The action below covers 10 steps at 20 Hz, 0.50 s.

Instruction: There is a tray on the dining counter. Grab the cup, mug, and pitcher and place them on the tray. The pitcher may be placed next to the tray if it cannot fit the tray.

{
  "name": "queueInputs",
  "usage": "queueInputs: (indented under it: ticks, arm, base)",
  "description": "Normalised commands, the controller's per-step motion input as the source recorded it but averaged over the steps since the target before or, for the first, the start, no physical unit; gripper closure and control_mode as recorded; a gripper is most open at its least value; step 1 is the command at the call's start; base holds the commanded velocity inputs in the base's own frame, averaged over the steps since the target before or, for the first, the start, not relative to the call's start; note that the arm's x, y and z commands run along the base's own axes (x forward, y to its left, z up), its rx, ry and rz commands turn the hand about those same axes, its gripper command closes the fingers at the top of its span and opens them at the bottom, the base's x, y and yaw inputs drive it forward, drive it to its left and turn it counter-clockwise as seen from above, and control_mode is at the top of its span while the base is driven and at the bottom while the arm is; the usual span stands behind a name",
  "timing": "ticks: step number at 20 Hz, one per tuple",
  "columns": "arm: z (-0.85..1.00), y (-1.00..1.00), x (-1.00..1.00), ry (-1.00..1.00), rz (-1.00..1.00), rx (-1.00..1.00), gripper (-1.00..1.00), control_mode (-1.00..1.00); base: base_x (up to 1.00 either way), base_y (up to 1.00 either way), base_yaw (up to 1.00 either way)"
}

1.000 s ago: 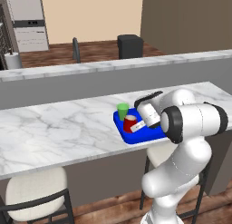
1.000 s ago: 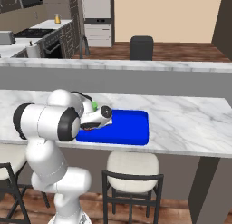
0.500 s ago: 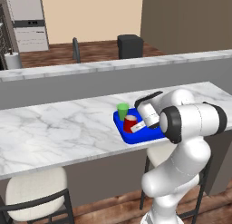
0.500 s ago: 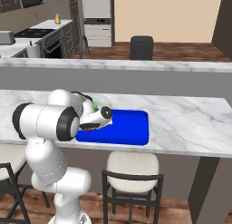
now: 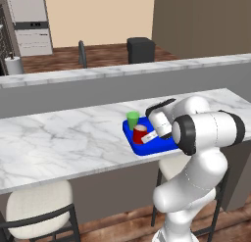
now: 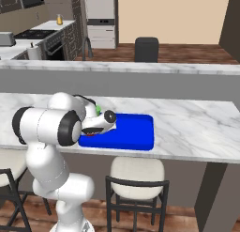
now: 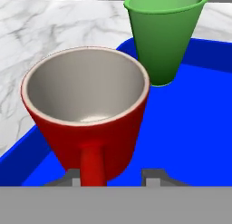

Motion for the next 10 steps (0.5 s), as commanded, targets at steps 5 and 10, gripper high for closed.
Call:
queueInputs:
  ticks: [5, 10]
  arm:
    - [0.0, 0.0, 0.0, 0.0, 0.0, 0.0, -1.0, -1.0]
    - [0.0, 0.0, 0.0, 0.0, 0.0, 0.0, -1.0, -1.0]
  base:
    - [0.0, 0.0, 0.0]
    - [0.0, 0.0, 0.0]
